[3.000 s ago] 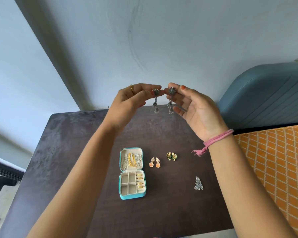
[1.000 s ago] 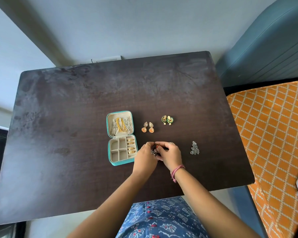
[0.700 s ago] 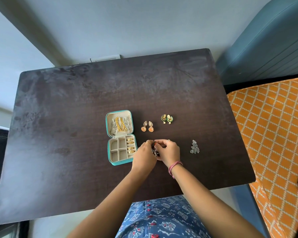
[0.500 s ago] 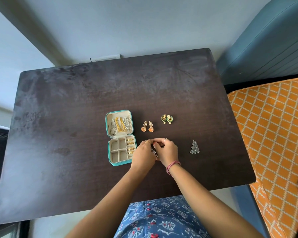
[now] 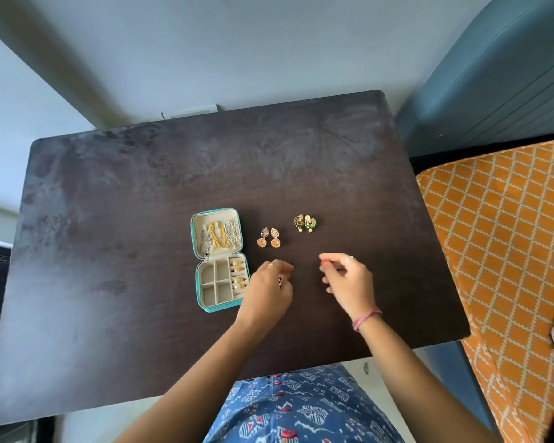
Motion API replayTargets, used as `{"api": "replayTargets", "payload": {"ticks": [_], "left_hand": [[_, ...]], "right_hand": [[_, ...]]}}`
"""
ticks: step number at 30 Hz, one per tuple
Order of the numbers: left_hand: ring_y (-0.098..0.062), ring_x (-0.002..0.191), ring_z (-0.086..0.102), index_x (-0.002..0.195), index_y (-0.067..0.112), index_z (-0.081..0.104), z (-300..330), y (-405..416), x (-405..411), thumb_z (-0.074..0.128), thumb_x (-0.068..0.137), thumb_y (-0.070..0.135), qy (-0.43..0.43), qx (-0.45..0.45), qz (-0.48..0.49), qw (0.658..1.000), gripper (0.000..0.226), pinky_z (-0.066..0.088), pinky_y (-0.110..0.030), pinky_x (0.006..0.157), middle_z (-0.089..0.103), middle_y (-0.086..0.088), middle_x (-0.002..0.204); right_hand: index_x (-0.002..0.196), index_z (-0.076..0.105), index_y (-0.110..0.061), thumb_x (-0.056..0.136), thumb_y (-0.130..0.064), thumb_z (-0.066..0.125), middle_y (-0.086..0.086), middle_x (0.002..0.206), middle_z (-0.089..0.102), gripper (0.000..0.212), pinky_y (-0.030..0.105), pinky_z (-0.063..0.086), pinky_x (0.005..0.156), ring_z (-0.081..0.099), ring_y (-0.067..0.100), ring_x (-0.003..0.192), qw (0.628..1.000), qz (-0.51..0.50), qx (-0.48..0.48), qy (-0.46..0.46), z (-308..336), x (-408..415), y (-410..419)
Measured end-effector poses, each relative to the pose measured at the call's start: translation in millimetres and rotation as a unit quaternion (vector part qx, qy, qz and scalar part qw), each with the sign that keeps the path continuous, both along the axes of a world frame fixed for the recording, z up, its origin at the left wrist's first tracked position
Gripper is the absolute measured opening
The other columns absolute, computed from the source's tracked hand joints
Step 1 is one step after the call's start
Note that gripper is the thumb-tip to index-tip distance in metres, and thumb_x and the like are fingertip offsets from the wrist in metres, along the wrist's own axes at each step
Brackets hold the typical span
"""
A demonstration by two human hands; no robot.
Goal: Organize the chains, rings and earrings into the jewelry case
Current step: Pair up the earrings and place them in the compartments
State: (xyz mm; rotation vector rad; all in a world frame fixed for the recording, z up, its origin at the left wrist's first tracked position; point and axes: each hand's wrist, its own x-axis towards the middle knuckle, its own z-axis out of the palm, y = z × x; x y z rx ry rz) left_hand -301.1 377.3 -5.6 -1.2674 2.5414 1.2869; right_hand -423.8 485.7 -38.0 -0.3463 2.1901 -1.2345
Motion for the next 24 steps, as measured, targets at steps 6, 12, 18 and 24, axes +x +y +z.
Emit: {"api": "replayTargets", "payload": {"ticks": [6, 12, 18, 24], "left_hand": [[-0.011, 0.084, 0.065, 0.105, 0.011, 0.067, -3, 36, -20, 0.051, 0.088, 0.006, 0.013, 0.106, -0.085, 0.991, 0.024, 0.045, -0.015, 0.078, 0.070, -0.001, 0.096], [-0.008, 0.087, 0.060, 0.116, 0.011, 0.060, -23, 56, -49, 0.053, 0.089, 0.010, -0.008, 0.170, -0.051, 0.984, 0.027, 0.043, -0.012, 0.082, 0.065, 0.001, 0.103], [-0.009, 0.091, 0.057, 0.129, 0.008, 0.051, -37, 57, -72, 0.055, 0.091, 0.011, -0.016, 0.177, 0.000, 0.984, 0.039, 0.040, -0.013, 0.082, 0.061, -0.005, 0.118], [-0.009, 0.083, 0.054, 0.126, 0.011, 0.054, -48, 59, -84, 0.069, 0.084, 0.014, -0.020, 0.145, -0.038, 0.988, 0.045, 0.044, -0.014, 0.081, 0.054, -0.004, 0.109]], "right_hand": [[0.097, 0.073, -0.018, 0.087, -0.010, 0.063, 0.001, 0.079, 0.070, 0.016, 0.020, 0.053, 0.064, 0.066, 0.008, 0.067, 0.995, -0.080, 0.014, 0.063, -4, -40, 60], [0.094, 0.070, -0.024, 0.089, -0.008, 0.061, 0.001, 0.084, 0.071, 0.019, 0.029, 0.057, 0.075, 0.067, 0.004, 0.072, 0.996, -0.060, 0.054, 0.035, -21, -61, 92], [0.102, 0.073, -0.015, 0.086, -0.013, 0.067, -0.004, 0.093, 0.070, 0.016, 0.006, 0.047, 0.073, 0.062, -0.002, 0.080, 0.995, 0.031, 0.066, 0.069, -27, -65, 83], [0.107, 0.070, -0.016, 0.083, -0.018, 0.073, -0.001, 0.090, 0.065, 0.025, 0.007, 0.047, 0.070, 0.061, 0.004, 0.076, 0.985, 0.105, 0.075, 0.111, -29, -67, 64]]}}
